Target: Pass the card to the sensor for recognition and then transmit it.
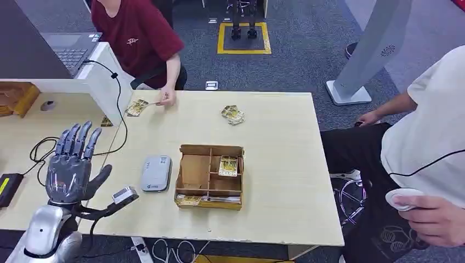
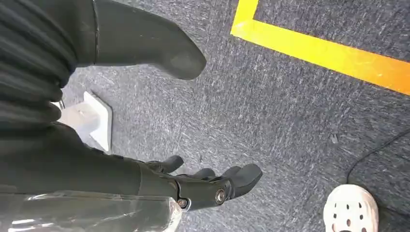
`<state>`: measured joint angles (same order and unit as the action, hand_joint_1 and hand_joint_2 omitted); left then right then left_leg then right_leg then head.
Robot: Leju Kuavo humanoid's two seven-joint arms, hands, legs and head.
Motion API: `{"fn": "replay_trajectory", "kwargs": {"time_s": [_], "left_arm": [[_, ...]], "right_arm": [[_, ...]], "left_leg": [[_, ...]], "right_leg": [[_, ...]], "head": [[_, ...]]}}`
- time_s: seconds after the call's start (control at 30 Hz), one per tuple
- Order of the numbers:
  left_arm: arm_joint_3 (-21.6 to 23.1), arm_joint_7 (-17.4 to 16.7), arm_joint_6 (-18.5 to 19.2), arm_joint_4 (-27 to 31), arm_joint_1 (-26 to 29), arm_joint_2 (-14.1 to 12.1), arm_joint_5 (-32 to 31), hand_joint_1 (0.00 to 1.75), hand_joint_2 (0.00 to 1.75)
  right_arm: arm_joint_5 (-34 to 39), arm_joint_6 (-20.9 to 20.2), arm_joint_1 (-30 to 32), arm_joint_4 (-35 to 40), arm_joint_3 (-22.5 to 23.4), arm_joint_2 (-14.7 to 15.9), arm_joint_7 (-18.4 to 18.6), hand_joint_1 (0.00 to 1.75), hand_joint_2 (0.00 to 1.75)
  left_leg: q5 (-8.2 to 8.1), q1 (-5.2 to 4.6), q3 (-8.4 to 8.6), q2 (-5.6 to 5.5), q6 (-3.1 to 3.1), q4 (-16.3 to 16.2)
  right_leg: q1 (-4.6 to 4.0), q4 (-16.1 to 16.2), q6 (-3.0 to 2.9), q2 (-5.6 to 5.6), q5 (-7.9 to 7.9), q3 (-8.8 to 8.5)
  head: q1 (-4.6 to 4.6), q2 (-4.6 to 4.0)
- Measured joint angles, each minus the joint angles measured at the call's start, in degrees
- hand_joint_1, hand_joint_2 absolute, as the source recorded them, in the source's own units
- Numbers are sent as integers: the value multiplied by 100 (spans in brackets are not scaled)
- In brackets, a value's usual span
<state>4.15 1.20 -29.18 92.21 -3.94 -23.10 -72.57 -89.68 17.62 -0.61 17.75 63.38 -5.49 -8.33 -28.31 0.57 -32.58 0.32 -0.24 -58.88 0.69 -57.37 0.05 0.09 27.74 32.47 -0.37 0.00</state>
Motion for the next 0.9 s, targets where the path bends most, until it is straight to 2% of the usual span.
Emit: {"fn": "replay_trajectory", "kwargs": {"time_s": [0.3, 0.33, 0.9], "left_arm": [[177, -133, -17, -299, -204, 138, -33, 0, 175], [183, -164, -17, -323, -215, 149, -30, 0, 175], [194, -249, -17, -614, -246, 210, 5, 0, 175]], "right_arm": [[0, 35, -2, -68, -68, 9, 52, 0, 175], [0, 39, -3, -76, -70, 9, 52, 0, 0], [-2, 83, -3, -142, -149, 20, 52, 0, 0]], "left_leg": [[-1, 0, -1, -1, 0, 0], [-1, 0, -1, -1, 0, 0], [0, 0, -1, -1, 0, 0]], "right_leg": [[0, 0, 0, -1, 1, 1], [0, 0, 0, -1, 1, 1], [0, 0, 0, -1, 0, 1]], "head": [[4, 0], [0, 0], [2, 0]]}}
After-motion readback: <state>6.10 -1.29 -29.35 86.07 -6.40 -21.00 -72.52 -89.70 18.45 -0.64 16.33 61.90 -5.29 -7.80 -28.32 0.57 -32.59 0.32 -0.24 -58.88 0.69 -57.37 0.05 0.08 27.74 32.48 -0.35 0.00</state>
